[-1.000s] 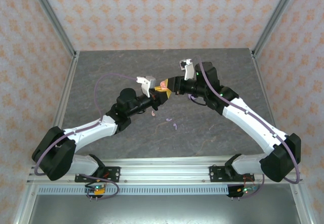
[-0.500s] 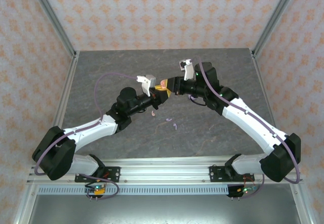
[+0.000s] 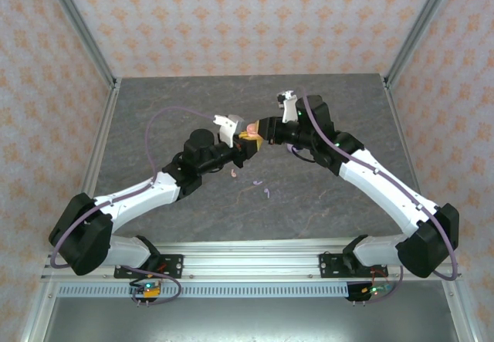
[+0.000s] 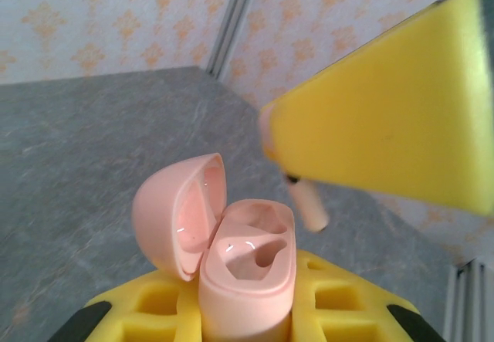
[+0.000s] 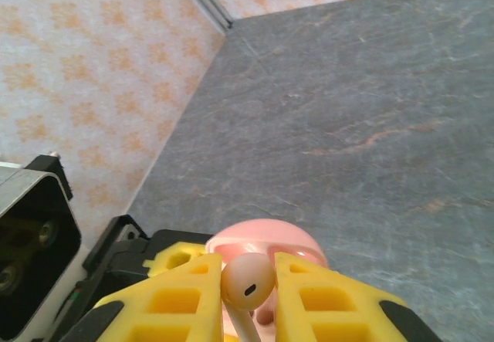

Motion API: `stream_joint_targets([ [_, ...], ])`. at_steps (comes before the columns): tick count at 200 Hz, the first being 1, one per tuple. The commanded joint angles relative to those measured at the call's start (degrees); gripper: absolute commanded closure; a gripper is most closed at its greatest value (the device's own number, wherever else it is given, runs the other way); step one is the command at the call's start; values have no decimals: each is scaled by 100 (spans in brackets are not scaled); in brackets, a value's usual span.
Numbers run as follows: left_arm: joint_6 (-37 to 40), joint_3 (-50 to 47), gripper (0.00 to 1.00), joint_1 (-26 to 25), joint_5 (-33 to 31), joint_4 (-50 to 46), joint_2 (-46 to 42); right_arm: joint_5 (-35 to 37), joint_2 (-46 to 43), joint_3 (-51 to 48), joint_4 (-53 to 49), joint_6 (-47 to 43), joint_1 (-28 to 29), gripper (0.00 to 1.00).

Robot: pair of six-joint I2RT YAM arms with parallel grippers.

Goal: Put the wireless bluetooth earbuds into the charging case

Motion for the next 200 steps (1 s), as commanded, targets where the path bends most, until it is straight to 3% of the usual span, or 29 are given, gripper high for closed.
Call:
stream_joint_targets([
  [1, 413, 142, 96, -42, -516, -767, -146, 528, -2, 121, -459, -173, 14, 81],
  [63, 538, 138, 96, -42, -1250, -1682, -151, 1042, 555, -253, -955, -105, -60, 81],
  [200, 600, -368, 95, -42, -1403, -2183, -1173, 1462, 3059, -179, -556, 599, -520, 81],
])
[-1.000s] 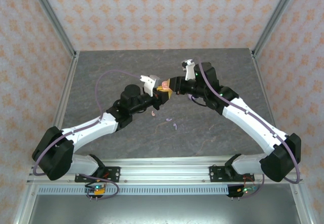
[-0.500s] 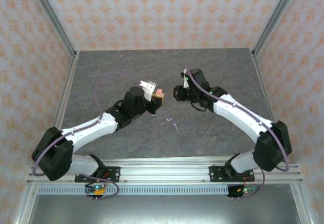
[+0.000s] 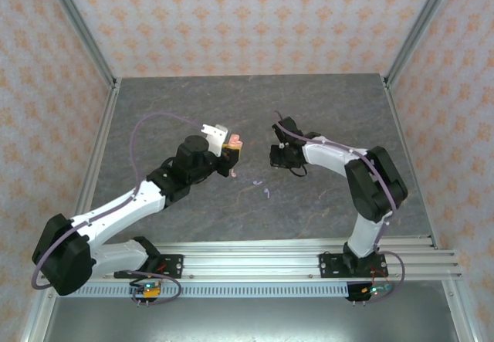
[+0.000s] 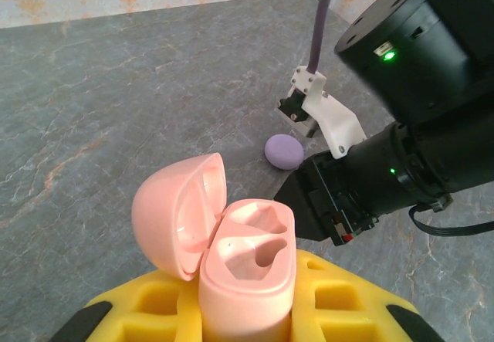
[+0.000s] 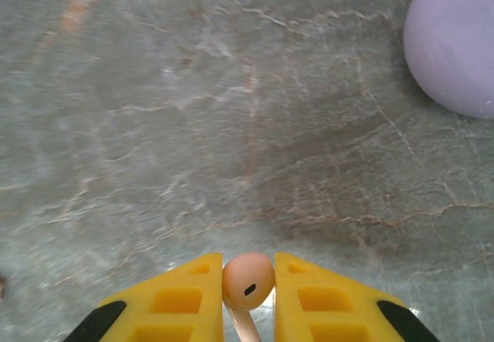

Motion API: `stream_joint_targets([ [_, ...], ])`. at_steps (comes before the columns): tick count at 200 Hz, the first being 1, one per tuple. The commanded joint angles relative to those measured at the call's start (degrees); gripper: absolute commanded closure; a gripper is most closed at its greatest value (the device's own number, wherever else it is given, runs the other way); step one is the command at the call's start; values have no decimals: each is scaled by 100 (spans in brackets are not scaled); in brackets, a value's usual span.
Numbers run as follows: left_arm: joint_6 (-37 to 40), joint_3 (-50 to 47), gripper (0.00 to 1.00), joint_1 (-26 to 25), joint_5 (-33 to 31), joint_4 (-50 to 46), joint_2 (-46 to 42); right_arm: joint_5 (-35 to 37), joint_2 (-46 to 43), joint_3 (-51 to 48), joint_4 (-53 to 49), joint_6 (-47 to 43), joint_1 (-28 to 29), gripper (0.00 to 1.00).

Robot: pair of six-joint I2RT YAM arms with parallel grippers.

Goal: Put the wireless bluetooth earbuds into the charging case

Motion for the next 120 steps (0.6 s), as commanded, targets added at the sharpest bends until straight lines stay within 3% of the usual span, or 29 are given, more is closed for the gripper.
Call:
stream_joint_targets([
  [1, 97, -159, 96, -42, -157, -105, -176, 309, 204, 253, 79, 209, -41, 81],
  [55, 71, -227, 96, -42, -141, -51, -177, 485, 556, 456, -67, 320, -112, 78],
  [98, 71, -214, 96, -42, -110, -7, -133, 279, 743, 805, -747, -282, -134, 59],
  [120, 62, -212, 96, -42, -92, 10, -124, 194, 808, 1073, -1182, -650, -169, 55],
])
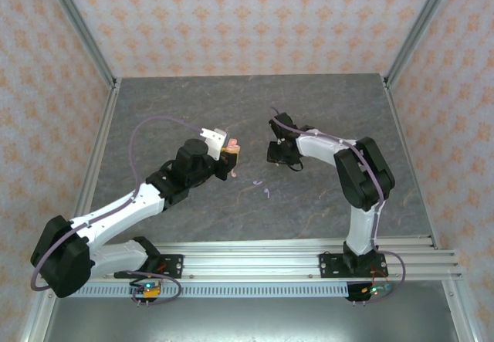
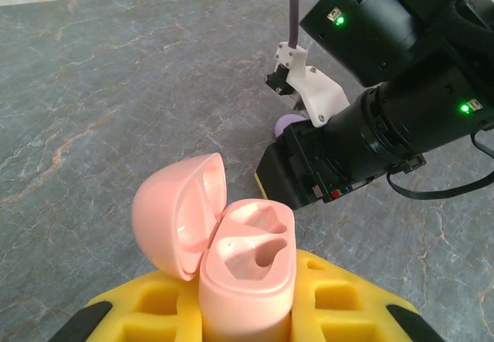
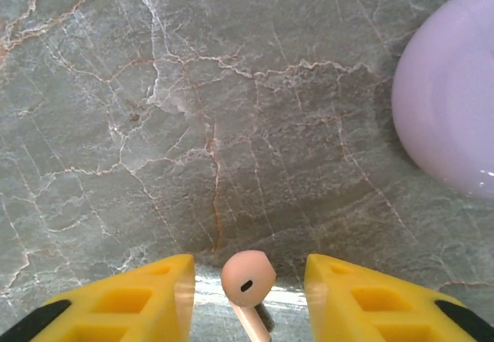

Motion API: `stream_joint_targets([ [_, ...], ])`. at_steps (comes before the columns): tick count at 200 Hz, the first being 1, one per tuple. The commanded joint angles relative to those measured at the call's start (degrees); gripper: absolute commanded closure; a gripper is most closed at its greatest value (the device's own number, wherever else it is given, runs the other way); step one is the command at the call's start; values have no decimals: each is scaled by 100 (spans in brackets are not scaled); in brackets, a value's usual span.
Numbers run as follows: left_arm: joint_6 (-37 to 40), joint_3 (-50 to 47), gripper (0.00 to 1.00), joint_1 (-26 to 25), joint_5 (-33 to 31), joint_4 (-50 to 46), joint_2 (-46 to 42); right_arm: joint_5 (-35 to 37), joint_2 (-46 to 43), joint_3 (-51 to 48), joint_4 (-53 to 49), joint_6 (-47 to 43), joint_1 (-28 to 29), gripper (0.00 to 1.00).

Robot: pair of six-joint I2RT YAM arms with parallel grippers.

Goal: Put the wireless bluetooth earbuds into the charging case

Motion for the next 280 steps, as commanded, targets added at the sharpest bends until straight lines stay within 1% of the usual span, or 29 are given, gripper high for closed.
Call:
stream_joint_targets([
  [1, 68, -29, 96, -42, -37, 81, -50, -15, 133, 335, -761, -517, -64, 55],
  [42, 64, -21, 96, -42, -29, 81, -72, -217, 526, 1157, -1755, -1304, -74, 54],
  [63, 60, -13, 95, -38, -18, 90, -71, -416, 688, 1431, -2036, -1652, -71, 54],
  [80, 56, -4, 96, -42, -9, 76, -76, -422, 801, 1633, -2260, -1825, -76, 54],
  [104, 46, -4, 96, -42, 10, 94, -85, -272, 920, 1855, -2493, -1901, -73, 55],
  [155, 58, 5, 96, -42, 15, 109, -128, -220, 1148, 2156, -2768, -2067, -76, 56],
  [166, 56, 5, 96, -47, 19, 109, -129, -273, 1196, 2212, -2815, -2122, -76, 59],
  [203, 31, 5, 96, -42, 38, 110, -120, -202, 1348, 2386, -2888, -2122, -75, 60],
  [238, 29, 29, 95, -42, 61, 84, -120, -177, 1459, 2514, -2935, -2079, -71, 64],
  [280, 32, 23, 96, -42, 66, 82, -111, -181, 1486, 2602, -2926, -2054, -76, 64],
])
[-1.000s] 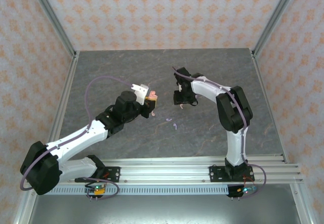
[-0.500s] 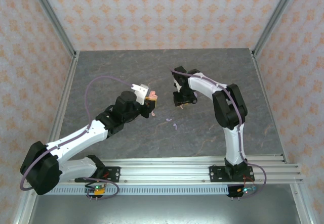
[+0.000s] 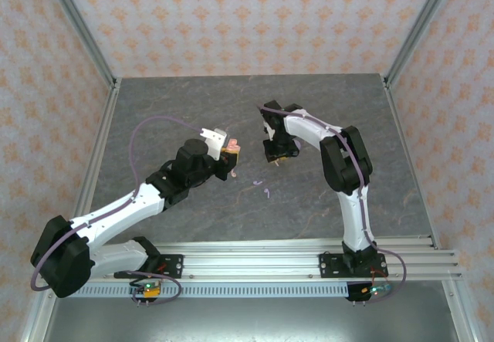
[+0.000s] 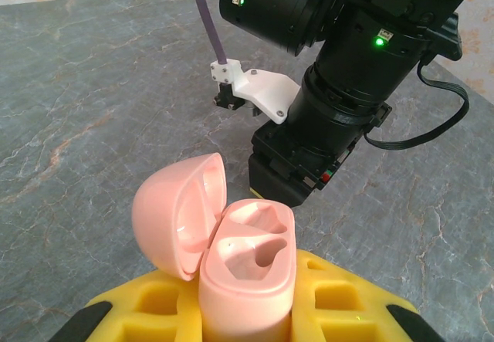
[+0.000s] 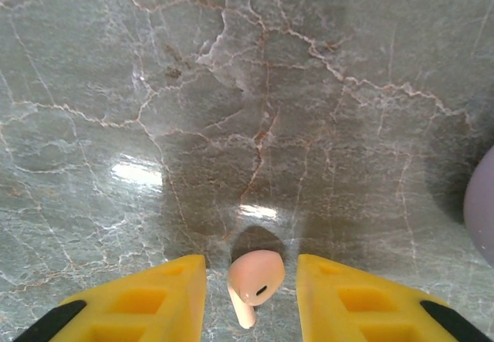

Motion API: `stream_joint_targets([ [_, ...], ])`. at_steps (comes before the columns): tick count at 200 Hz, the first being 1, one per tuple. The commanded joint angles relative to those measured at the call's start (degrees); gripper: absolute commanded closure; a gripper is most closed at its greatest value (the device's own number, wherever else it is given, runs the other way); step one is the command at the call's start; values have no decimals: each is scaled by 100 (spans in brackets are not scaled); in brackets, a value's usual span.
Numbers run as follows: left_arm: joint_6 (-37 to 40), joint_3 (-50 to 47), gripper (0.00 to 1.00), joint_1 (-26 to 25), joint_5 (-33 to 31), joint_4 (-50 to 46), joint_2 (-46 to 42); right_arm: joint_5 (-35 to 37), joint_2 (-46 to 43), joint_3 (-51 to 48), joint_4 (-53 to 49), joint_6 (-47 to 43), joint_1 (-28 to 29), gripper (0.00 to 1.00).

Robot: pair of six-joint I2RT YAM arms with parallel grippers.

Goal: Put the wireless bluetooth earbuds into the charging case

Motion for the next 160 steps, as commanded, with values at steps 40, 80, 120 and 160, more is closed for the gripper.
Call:
stream_joint_targets([
  [40, 34, 22, 96, -42, 44, 78, -101, 145, 184, 282, -240, -29, -18, 66],
  [80, 29, 22, 96, -38, 33, 74, -109, 155, 229, 276, -273, -35, -19, 66],
  [120, 21, 20, 96, -47, 31, 72, -94, 127, 266, 278, -313, -48, -18, 68],
  [160, 18, 22, 96, -42, 15, 72, -83, 105, 316, 269, -396, -69, -10, 68],
])
